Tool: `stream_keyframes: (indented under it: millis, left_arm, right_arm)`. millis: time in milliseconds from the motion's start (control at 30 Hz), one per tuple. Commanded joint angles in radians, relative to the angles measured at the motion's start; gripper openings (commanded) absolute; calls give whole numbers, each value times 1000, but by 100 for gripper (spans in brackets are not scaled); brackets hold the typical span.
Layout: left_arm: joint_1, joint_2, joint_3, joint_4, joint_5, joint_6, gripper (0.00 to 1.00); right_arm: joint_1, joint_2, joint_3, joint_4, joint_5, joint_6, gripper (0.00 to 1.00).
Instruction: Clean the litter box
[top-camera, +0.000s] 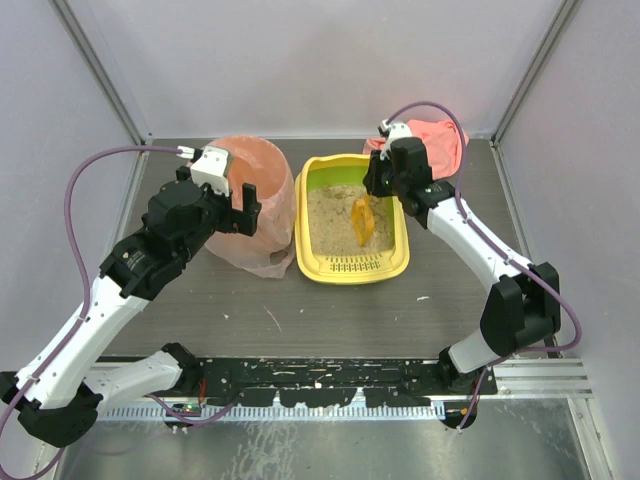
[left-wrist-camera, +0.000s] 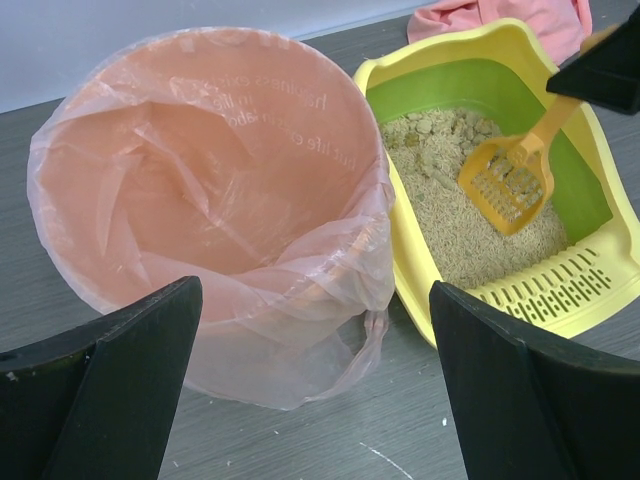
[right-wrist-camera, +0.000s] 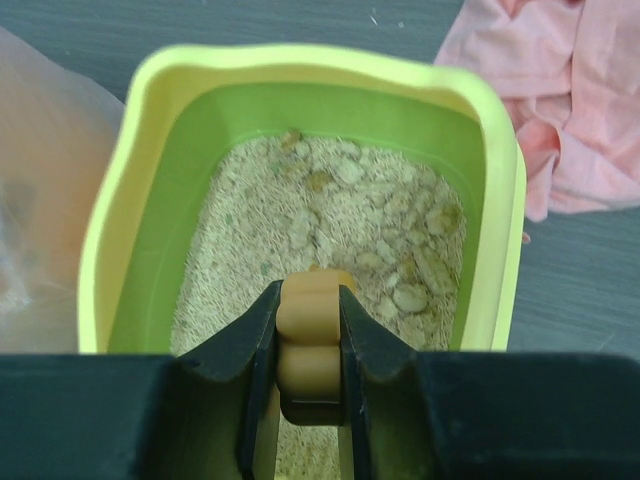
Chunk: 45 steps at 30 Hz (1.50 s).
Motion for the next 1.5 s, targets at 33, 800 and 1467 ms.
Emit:
stream_keyframes:
  millis: [33,800,1467]
  left_arm:
    - [5,-7,4,50,17,4,98]
    - [10,5,8,44,40,4,98]
    - [12,5,8,41,50,4,98]
  right_arm:
    - [3,-96,-134,167,62,2,15]
    - [3,-74,-7,-6,-23,-7,39]
    - [2,5,90,-140,-32,-15,37]
